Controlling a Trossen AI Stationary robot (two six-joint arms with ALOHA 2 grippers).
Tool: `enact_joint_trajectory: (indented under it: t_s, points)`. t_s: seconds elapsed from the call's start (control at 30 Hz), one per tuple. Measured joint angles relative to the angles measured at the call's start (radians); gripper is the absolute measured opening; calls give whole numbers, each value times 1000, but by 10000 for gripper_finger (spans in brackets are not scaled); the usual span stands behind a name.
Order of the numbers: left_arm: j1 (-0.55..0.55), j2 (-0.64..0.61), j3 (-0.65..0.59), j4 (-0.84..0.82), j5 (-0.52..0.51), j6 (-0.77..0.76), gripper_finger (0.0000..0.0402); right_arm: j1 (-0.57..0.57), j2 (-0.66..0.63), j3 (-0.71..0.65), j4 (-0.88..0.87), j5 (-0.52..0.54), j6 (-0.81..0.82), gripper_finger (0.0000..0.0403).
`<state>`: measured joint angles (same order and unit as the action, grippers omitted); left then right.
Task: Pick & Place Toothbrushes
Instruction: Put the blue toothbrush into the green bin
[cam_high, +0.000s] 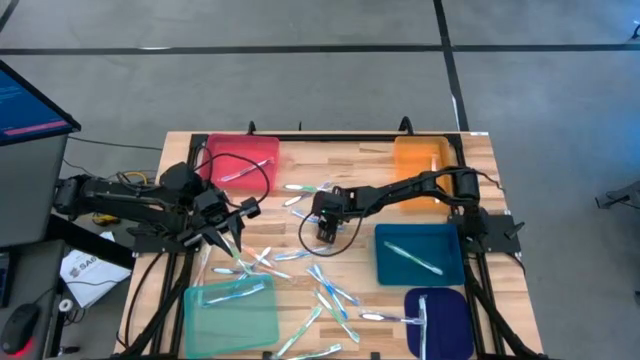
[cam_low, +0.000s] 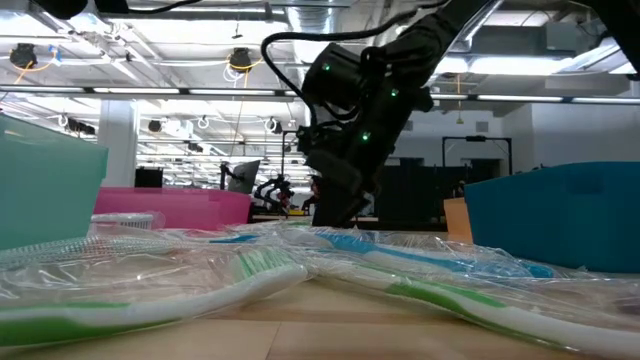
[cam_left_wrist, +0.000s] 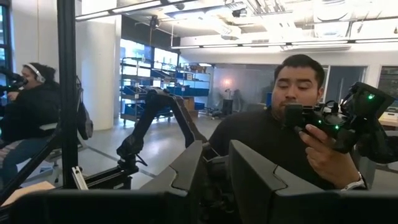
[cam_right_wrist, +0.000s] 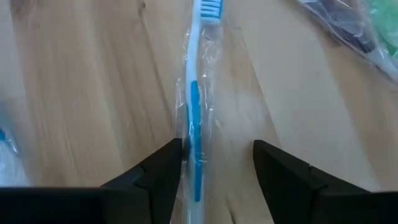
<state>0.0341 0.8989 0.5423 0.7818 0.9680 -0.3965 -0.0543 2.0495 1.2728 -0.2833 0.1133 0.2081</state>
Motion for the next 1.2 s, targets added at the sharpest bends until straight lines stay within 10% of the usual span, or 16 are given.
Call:
enact_joint_trajectory:
  t_s: [0.73, 1.2]
  points:
    - [0, 0, 0, 0, -5, 6, 72, 32, 25, 2, -16, -23, -1, 136]
    - [0, 0, 0, 0, -8, 7, 72, 56, 31, 35, -43, 4, 9, 295]
